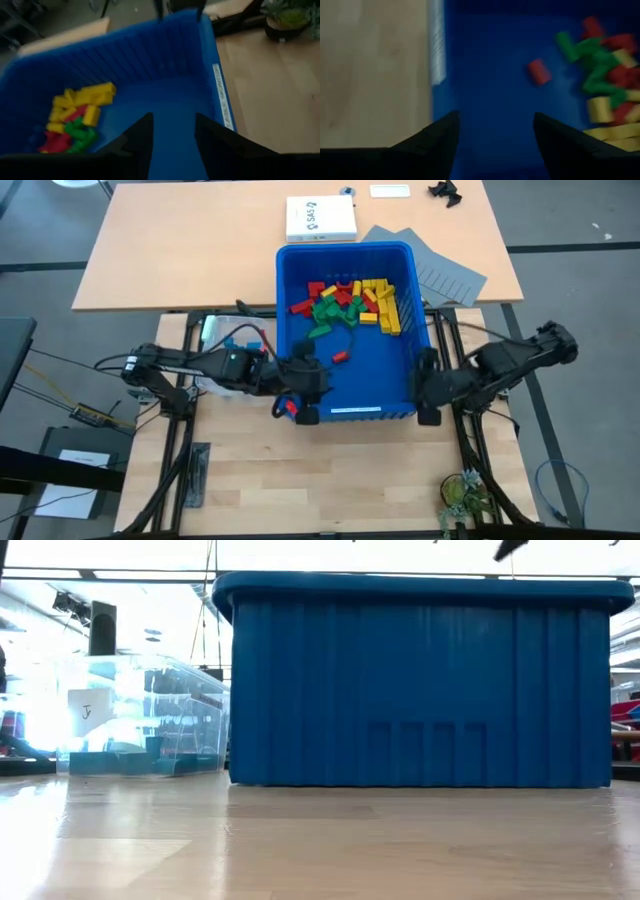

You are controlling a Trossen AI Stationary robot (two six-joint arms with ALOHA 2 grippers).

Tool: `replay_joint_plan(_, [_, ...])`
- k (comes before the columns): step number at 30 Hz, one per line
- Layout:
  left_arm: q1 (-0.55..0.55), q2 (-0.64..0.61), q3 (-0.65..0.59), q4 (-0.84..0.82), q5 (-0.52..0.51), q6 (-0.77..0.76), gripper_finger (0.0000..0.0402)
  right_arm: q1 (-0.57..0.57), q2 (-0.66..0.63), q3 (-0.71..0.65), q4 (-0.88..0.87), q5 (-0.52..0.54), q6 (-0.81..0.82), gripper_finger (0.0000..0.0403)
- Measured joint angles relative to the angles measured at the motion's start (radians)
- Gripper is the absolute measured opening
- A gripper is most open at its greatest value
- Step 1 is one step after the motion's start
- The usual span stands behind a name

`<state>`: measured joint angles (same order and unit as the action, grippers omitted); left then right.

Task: Sort blocks
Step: Put the green block into the transparent bin

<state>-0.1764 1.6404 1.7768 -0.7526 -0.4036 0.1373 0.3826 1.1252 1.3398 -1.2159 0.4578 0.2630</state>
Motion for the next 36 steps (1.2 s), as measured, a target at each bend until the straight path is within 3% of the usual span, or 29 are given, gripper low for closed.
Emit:
replay_joint_plan(4, [0.011, -0.037, 0.004, -0.009, -0.005, 0.050, 0.0152, -0.110, 0.000, 0.026, 0.072, 0.061, -0.074, 0.0270])
replay_joint_plan(8, [0.058, -0.085, -0.045, 0.000, -0.005, 0.036, 0.0152, -0.249, 0.000, -0.004, 0.177, 0.055, -0.205, 0.0271])
replay_joint_plan(16, [0.127, -0.134, -0.184, 0.051, -0.005, -0.042, 0.0152, -0.460, 0.001, -0.092, 0.363, -0.092, -0.404, 0.0262])
replay_joint_plan(21, [0.152, -0.136, -0.273, 0.182, -0.005, -0.009, 0.0152, -0.552, 0.003, -0.147, 0.404, -0.174, -0.453, 0.0256])
replay_joint_plan(26, [0.212, -0.138, -0.372, 0.335, -0.004, 0.014, 0.0152, -0.630, 0.003, -0.226, 0.541, -0.189, -0.532, 0.0251])
replay_joint_plan(30, [0.269, -0.140, -0.415, 0.413, 0.012, 0.002, 0.0152, -0.687, 0.008, -0.287, 0.690, -0.208, -0.531, 0.0246])
replay_joint_plan(36, [0.357, -0.139, -0.459, 0.564, 0.052, -0.017, 0.0152, -0.775, 0.119, -0.322, 0.800, -0.387, -0.508, 0.0239])
